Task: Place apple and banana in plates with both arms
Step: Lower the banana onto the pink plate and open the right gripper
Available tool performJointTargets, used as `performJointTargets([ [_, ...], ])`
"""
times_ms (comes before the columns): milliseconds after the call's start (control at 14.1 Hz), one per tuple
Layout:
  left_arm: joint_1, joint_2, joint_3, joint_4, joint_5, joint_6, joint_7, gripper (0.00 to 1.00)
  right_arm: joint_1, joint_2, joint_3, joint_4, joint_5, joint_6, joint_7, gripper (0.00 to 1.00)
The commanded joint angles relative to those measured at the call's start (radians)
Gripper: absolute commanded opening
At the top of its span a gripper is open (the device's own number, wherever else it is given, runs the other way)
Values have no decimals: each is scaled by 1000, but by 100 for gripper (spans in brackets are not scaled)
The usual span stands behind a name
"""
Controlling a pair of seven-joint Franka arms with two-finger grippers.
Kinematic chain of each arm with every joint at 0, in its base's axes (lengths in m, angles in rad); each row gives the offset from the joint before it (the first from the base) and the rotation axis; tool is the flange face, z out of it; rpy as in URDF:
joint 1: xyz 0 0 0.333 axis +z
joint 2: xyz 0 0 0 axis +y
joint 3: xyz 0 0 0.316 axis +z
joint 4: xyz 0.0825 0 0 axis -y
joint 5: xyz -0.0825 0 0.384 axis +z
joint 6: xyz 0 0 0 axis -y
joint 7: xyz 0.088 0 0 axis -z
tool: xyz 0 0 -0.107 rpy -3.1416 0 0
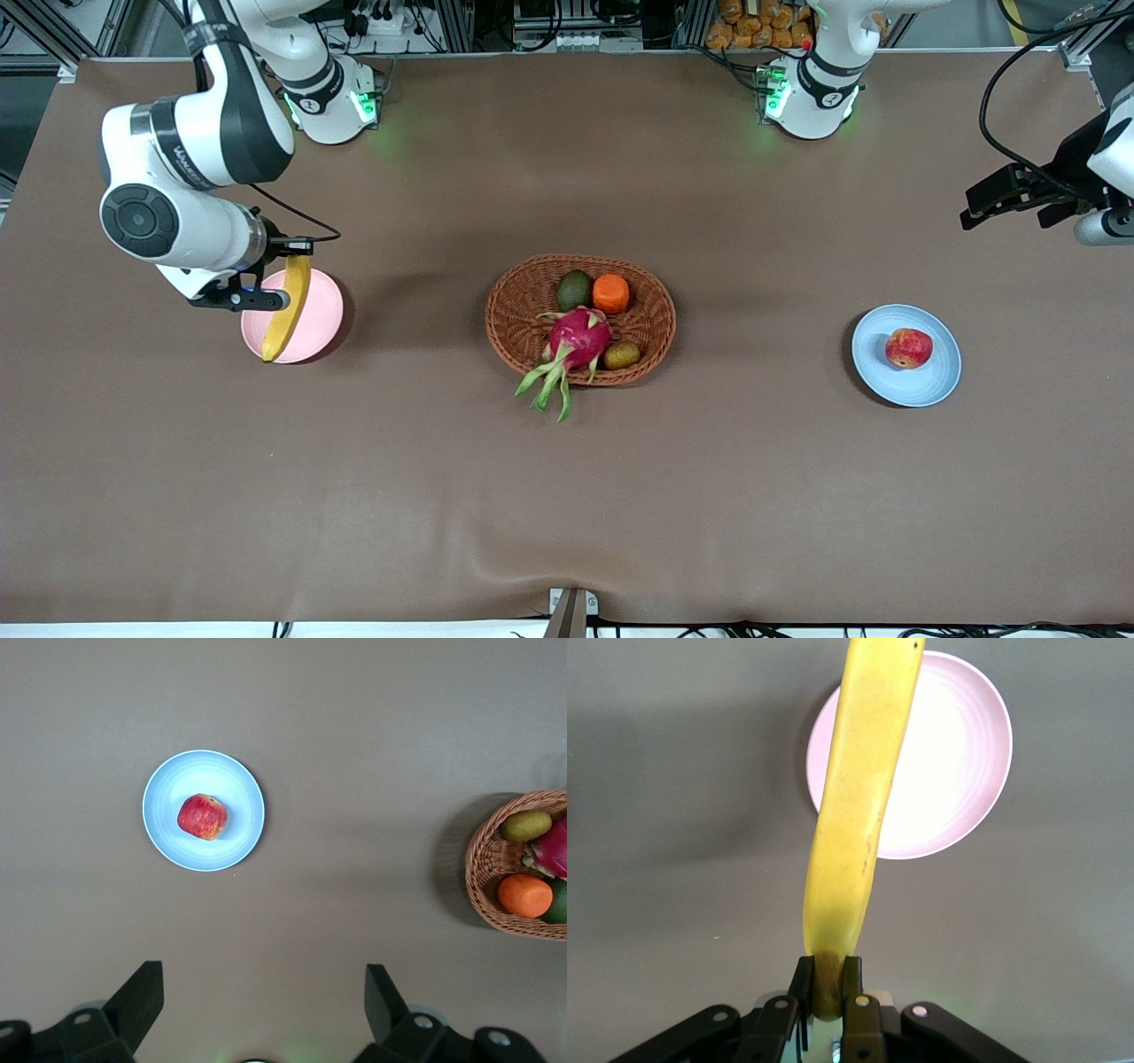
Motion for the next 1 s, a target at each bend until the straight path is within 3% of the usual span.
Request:
performJointTargets([
  [0, 2, 11, -3, 18, 17, -15, 14, 100, -78, -48, 18, -93, -21, 75, -106, 0],
  [284, -1, 11, -3, 17, 17, -15, 11, 100, -88, -44, 18, -190, -24, 209, -120, 0],
  [924, 0, 12, -3, 18, 17, -15, 17, 100, -128, -11, 19, -302, -24, 332, -122, 0],
])
